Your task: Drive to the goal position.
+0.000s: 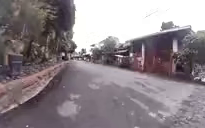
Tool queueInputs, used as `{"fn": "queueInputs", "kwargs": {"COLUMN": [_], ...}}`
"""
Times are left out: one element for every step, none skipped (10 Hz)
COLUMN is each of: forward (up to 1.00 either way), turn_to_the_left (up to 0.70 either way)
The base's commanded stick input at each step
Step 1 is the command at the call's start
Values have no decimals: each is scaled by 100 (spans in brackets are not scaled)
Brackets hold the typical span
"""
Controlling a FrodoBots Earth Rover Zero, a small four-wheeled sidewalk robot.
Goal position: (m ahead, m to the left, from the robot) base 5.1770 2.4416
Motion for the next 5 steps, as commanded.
{"fn": "queueInputs", "kwargs": {"forward": [100, 100, 100, 100, 100], "turn_to_the_left": [40, 40, 36, 7, 1]}}
